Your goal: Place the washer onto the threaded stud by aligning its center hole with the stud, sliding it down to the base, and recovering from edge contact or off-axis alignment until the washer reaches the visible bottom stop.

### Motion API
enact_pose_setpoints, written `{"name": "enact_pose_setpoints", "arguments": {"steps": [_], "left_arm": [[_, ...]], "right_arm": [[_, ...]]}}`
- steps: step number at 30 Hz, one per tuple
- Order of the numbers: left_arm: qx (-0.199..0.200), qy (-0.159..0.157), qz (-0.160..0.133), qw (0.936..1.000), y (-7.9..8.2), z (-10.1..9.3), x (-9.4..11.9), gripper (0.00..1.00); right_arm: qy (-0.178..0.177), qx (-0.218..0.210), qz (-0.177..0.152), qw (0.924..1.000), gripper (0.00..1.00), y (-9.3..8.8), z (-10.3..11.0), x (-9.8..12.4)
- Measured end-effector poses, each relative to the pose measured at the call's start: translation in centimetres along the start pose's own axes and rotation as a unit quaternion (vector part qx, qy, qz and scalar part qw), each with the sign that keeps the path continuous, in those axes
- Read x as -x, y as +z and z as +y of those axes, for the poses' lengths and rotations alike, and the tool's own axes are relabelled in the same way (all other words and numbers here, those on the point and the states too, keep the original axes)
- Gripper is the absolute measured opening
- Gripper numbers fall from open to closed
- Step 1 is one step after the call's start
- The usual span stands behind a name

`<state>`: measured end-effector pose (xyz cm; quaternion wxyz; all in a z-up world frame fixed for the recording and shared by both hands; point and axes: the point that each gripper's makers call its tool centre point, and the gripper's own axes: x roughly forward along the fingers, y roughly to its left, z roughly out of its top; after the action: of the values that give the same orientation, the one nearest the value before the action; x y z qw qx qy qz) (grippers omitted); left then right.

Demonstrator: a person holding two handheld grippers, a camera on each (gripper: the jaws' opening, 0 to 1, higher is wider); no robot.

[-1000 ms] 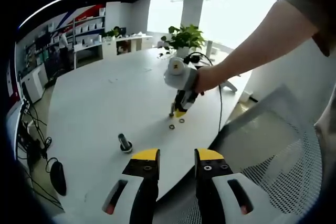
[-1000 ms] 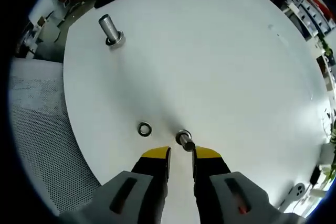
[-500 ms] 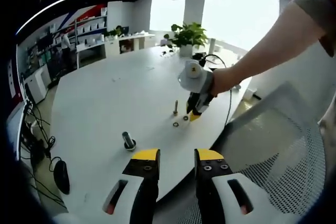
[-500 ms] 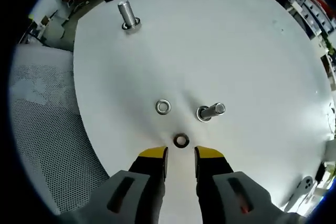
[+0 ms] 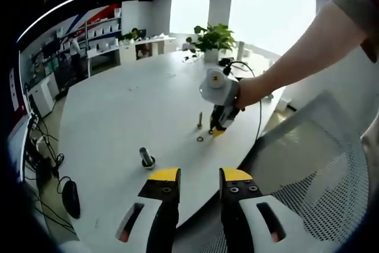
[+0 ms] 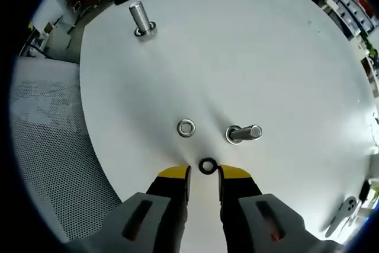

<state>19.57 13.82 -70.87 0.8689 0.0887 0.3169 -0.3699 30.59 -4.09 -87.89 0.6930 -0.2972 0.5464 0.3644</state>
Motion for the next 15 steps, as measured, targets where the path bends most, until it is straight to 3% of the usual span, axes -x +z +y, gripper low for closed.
{"name": "enact_pose_setpoints", "arguments": {"steps": [4,12,15], "left_arm": [[0.000,0.000,0.002,1.0000,-0.06,0.01,-0.03,0.24],[-0.002,-0.001,0.007,1.0000,-0.23,-0.05,-0.09,0.24],[-0.002,-0.001,0.007,1.0000,-0.23,-0.04,-0.11,0.24]], "right_arm": [[-0.003,0.003,0.007,1.0000,0.20,0.12,0.00,-0.04],[-0.002,0.046,0.056,0.9974,0.16,0.09,-0.13,-0.20],[-0.005,0.055,0.056,0.9969,0.15,0.00,-0.19,-0.15]]}}
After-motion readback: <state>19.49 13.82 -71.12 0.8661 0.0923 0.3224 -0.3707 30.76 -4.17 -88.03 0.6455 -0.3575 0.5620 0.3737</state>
